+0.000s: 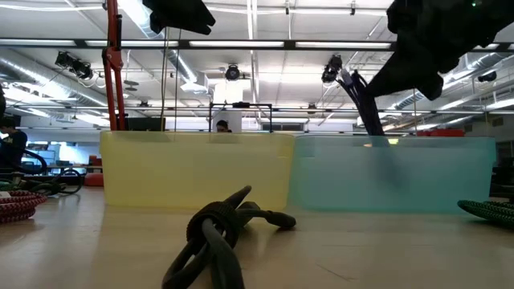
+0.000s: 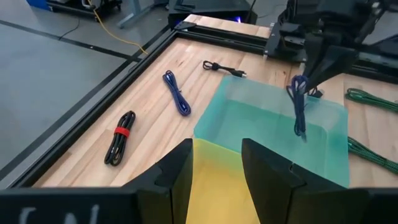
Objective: Pick & Place USB Port
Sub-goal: Put the left blue charger cable into the green bin, then put the blue charger cable into the green bin
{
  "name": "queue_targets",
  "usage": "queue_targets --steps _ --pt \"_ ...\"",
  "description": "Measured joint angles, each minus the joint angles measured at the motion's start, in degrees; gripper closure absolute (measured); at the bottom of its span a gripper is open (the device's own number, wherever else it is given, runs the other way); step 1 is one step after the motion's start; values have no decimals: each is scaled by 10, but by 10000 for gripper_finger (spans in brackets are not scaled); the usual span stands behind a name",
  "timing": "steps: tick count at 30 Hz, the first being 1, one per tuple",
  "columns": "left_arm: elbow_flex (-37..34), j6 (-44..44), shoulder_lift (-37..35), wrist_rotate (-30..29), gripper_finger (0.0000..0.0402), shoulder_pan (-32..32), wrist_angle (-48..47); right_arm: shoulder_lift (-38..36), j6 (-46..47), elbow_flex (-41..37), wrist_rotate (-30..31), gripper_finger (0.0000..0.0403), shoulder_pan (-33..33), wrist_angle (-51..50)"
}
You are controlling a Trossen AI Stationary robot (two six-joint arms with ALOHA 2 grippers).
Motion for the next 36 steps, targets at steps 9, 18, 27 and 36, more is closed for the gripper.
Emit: queue_targets --steps 9,18,27,36 --pt "0 0 0 0 260 0 -1 14 1 0 22 357 -1 -19" --pt "0 0 0 0 259 0 -2 4 -16 0 92 264 -4 -65" --pt "0 0 0 0 259 0 -2 -91 -187 0 115 223 -81 -172" --pt "0 0 0 -11 259 2 0 -141 -337 52 50 231 -322 -304"
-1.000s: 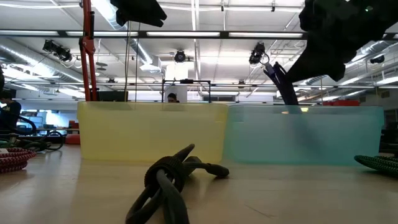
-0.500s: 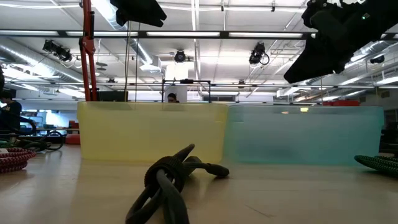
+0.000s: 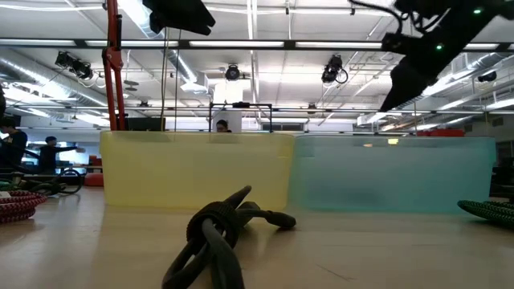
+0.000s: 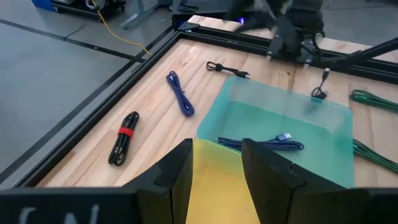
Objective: Pick & Place USB Port
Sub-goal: Put the blue charger cable into the green bin
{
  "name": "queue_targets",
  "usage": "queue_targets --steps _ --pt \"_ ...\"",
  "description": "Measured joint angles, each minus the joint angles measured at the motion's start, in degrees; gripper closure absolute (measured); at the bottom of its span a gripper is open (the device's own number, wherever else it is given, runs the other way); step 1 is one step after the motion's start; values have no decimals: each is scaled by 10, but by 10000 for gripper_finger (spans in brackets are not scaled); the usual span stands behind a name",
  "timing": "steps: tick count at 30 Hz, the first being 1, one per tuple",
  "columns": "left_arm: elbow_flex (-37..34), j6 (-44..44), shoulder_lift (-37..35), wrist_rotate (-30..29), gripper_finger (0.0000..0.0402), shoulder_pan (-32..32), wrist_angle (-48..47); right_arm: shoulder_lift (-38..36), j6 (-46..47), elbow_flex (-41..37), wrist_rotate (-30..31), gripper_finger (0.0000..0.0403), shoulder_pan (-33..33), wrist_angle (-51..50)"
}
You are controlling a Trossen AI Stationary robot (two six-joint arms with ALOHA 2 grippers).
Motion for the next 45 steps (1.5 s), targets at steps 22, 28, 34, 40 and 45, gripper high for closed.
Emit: queue_targets --steps 22,28,34,40,45 --pt "0 21 0 -8 259 0 -1 328 -332 217 -84 232 -141 -208" --pt "0 21 0 -8 259 0 -15 349 -365 217 -103 232 -91 -149" --pt "0 21 0 -8 259 0 -19 349 -361 217 -140 232 -58 -75" --pt "0 20 0 -8 259 0 -19 349 -369 231 -159 232 -124 -53" --pt "0 20 0 -8 259 0 -19 350 -383 235 -182 232 -179 -40"
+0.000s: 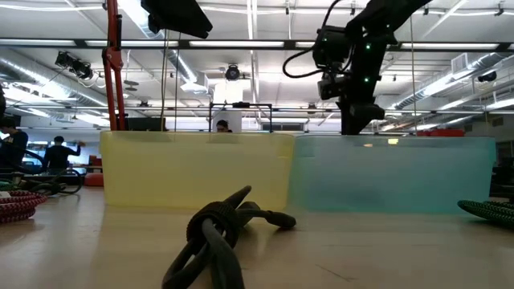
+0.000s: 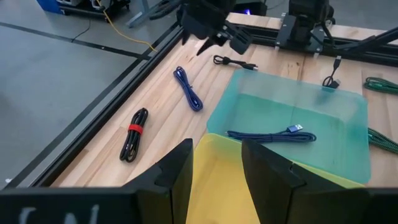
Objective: Pick & Place USB Port
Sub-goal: Put the blue charger cable into the green bin
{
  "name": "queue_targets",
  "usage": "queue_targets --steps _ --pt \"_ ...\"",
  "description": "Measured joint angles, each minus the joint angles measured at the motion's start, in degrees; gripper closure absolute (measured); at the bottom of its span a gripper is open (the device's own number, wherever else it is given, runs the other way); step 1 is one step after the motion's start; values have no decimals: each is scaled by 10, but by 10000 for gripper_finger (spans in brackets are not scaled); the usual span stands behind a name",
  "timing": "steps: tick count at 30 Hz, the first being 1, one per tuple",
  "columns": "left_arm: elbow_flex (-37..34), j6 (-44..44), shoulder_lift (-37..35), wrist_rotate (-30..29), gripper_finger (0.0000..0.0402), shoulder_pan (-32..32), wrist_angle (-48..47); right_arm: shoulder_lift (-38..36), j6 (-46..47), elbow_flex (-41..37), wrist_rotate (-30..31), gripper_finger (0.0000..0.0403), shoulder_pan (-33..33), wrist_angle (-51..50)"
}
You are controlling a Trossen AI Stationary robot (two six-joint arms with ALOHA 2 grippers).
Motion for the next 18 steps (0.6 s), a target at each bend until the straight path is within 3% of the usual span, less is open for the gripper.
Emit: queue_targets --steps 6,18 --pt "0 13 0 -5 259 0 0 29 -3 0 -25 232 -37 11" --pt "0 14 0 -9 259 0 -5 113 -7 0 -113 232 -28 62"
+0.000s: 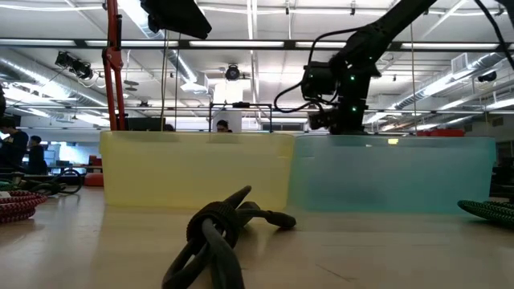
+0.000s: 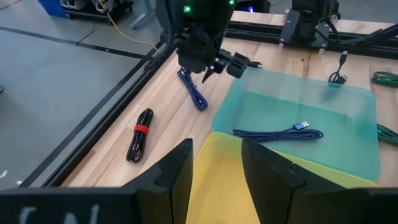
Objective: Pick & Place USB Port
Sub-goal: Put the blue charger cable into the green bin
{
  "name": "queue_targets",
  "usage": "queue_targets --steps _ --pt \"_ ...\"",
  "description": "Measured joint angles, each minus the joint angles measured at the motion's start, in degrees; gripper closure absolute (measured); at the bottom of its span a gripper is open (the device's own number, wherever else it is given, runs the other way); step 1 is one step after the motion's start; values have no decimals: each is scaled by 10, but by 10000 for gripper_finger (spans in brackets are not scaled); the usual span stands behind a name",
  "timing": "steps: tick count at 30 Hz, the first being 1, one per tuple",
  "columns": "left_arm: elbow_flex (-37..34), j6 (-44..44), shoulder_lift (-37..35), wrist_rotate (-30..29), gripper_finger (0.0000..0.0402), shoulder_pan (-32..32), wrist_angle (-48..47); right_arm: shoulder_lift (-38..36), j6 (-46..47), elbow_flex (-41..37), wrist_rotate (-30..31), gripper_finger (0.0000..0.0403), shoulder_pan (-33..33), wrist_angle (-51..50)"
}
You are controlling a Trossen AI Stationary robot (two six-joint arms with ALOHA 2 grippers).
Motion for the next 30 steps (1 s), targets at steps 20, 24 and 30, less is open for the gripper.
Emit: queue_targets --steps 20,24,30 --pt "0 0 0 0 259 0 -6 29 -6 0 -29 232 18 67" --pt "0 0 0 0 259 0 -7 29 -4 0 -31 232 11 64" --pt "0 2 0 0 259 0 -7 31 1 0 -42 232 4 63"
